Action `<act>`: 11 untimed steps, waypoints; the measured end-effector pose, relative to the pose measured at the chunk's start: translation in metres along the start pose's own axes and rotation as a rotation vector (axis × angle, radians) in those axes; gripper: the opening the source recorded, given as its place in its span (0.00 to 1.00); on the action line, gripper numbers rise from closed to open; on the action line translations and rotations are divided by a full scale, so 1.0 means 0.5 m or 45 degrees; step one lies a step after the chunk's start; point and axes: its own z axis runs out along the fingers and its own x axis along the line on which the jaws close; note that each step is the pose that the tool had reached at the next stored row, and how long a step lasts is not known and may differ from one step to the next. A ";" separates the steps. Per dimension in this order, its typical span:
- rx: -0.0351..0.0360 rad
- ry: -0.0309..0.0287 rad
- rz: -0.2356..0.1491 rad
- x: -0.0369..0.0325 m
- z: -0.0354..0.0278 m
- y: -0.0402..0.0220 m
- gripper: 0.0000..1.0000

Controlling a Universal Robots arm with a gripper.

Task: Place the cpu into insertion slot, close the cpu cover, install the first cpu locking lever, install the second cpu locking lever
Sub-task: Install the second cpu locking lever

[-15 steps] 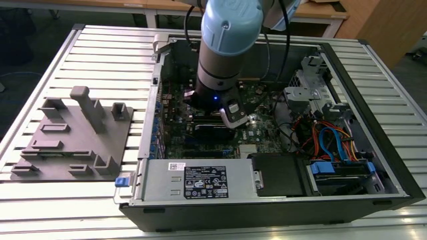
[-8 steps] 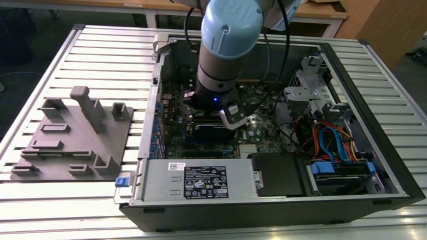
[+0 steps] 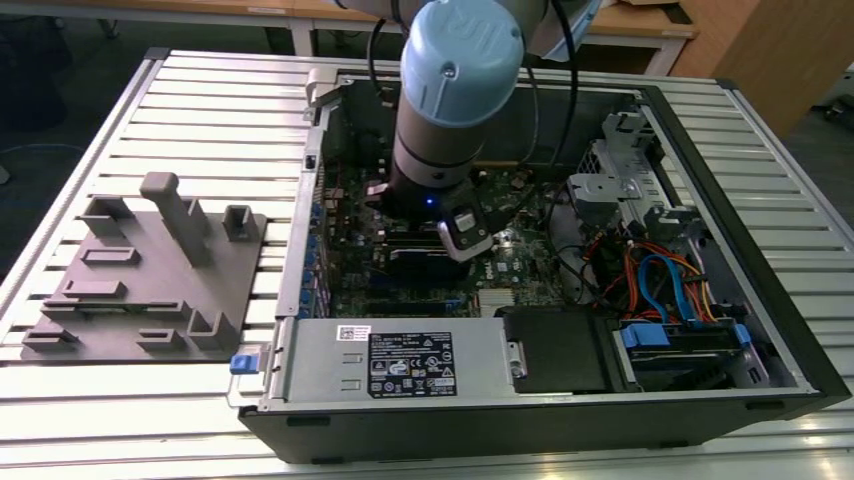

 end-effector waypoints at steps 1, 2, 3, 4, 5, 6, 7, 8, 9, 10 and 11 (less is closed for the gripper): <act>-0.0004 0.0001 0.000 0.000 0.001 0.000 0.11; -0.0006 0.0002 0.000 0.001 0.001 -0.001 0.11; -0.0011 0.0004 0.000 0.001 0.002 -0.001 0.11; -0.0017 0.0004 0.000 0.001 0.002 -0.001 0.11; -0.0024 0.0005 0.000 0.001 0.003 -0.001 0.11; -0.0044 0.0004 0.000 0.002 0.004 -0.001 0.11; -0.0052 0.0002 0.000 0.002 0.004 -0.001 0.11; -0.0061 0.0002 0.000 0.002 0.004 -0.001 0.11; -0.0074 0.0002 0.000 0.002 0.005 -0.001 0.11; -0.0082 0.0003 0.000 0.002 0.005 -0.001 0.11; -0.0087 0.0003 0.000 0.002 0.006 -0.001 0.11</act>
